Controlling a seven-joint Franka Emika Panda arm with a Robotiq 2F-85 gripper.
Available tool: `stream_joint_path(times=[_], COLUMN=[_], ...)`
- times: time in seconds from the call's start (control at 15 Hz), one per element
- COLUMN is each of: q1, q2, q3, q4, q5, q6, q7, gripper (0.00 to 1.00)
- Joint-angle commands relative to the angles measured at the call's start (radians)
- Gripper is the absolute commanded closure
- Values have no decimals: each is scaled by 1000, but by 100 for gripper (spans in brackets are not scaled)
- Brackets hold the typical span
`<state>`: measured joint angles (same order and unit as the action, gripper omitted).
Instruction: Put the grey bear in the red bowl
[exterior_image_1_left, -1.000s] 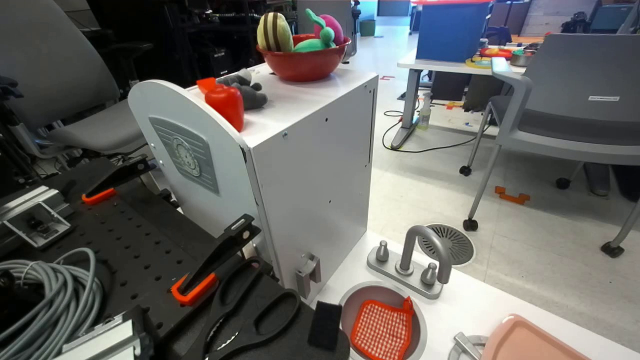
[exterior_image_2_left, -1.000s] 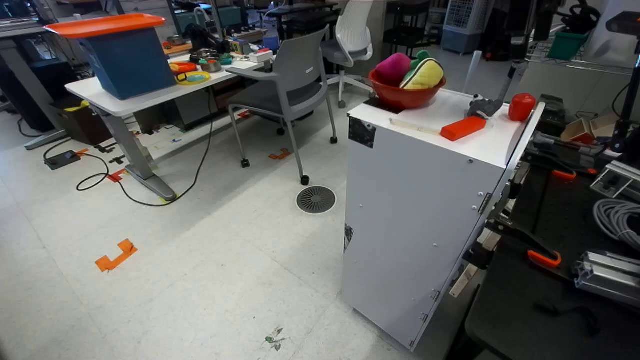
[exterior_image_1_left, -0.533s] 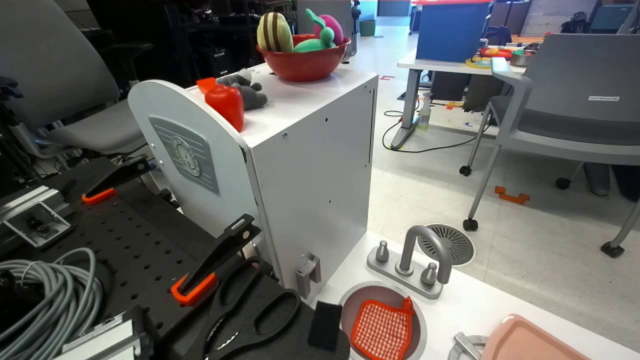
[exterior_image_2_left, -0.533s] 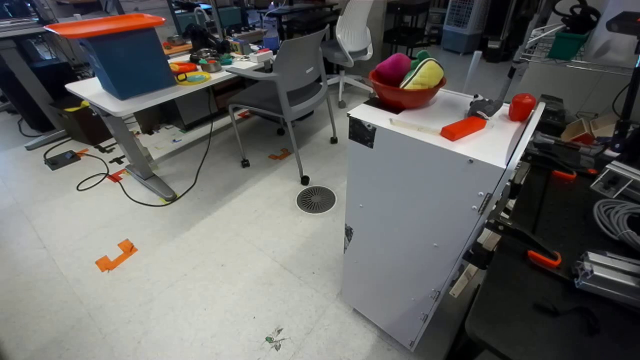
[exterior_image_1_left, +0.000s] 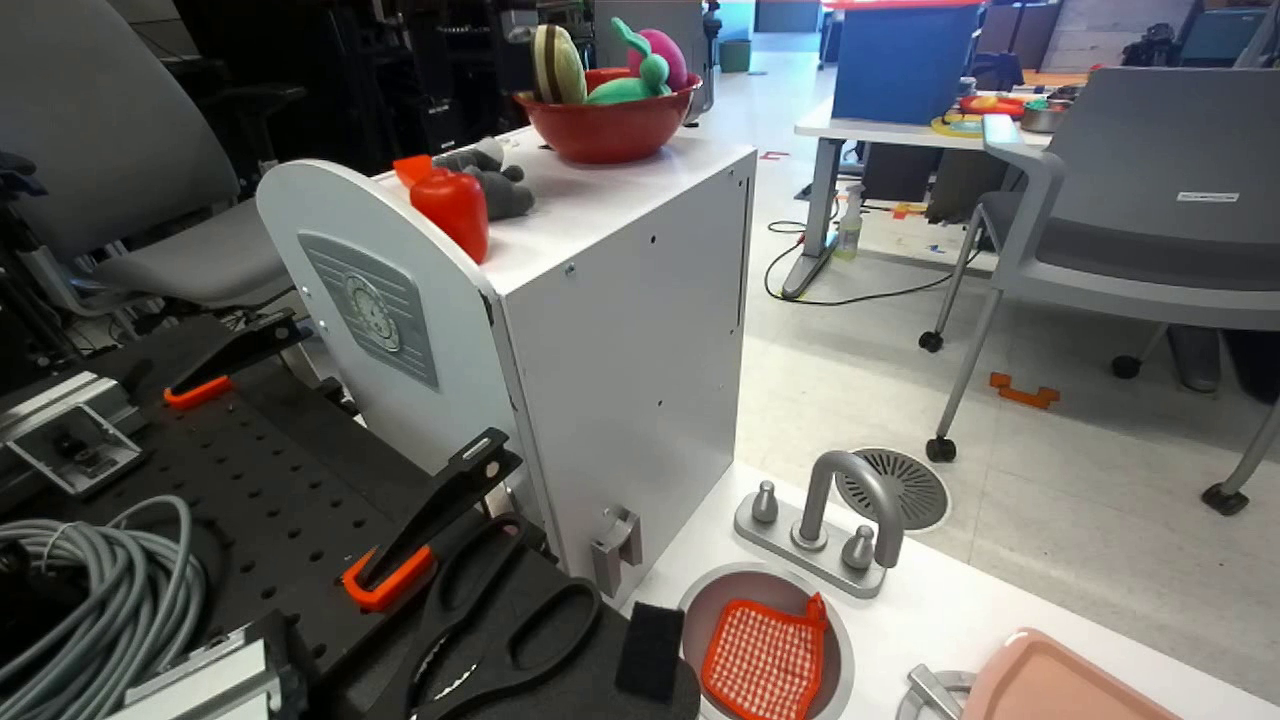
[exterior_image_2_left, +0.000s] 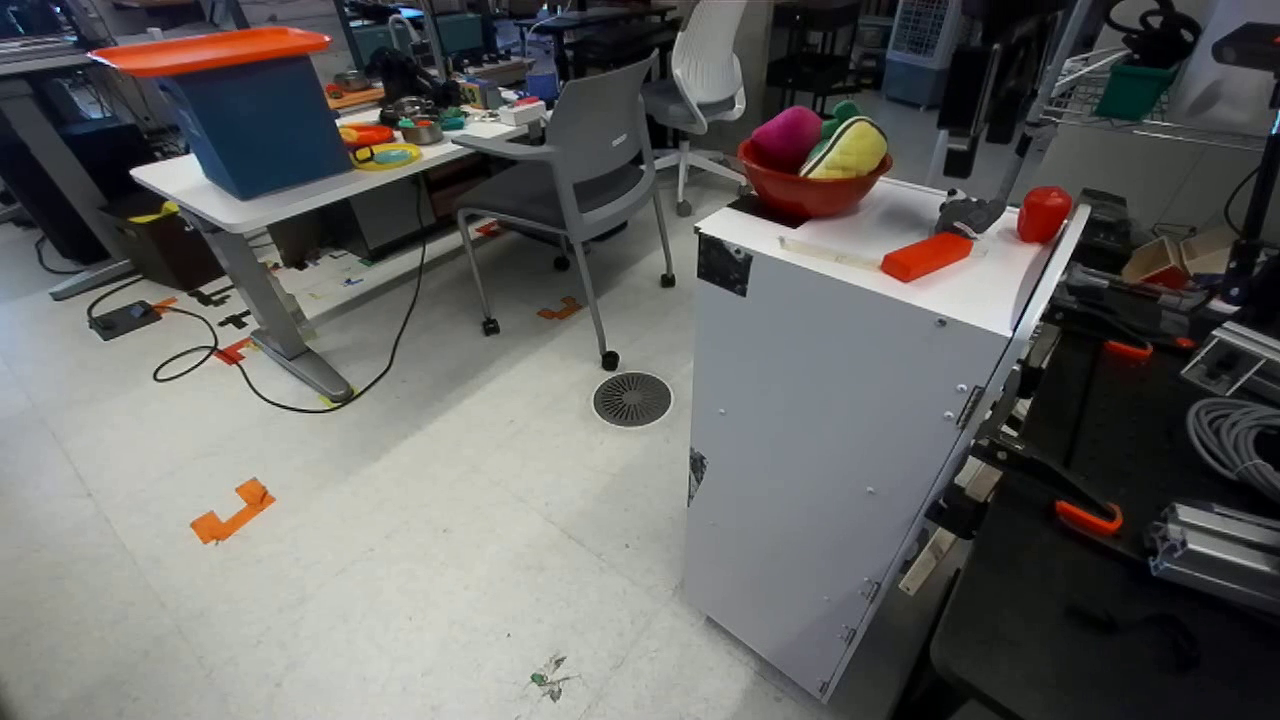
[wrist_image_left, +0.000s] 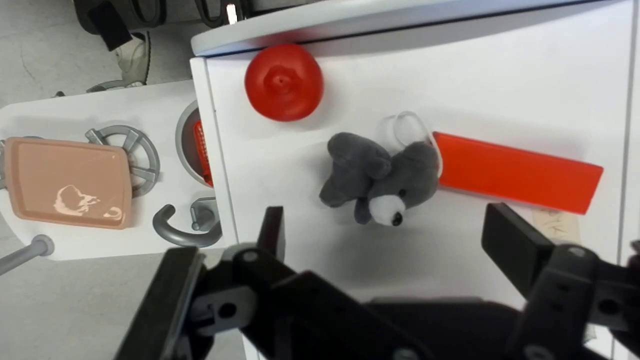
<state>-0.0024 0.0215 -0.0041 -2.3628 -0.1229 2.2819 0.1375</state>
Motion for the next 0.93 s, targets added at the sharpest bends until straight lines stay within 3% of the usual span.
stream_joint_path(times=[0.0,0.87], q1=[-1,1], q2=[26,101], q3=[0,-1], q4=[4,25], q5=[53,65], q6=[25,-3], q7=[-61,-100], gripper=[0,0])
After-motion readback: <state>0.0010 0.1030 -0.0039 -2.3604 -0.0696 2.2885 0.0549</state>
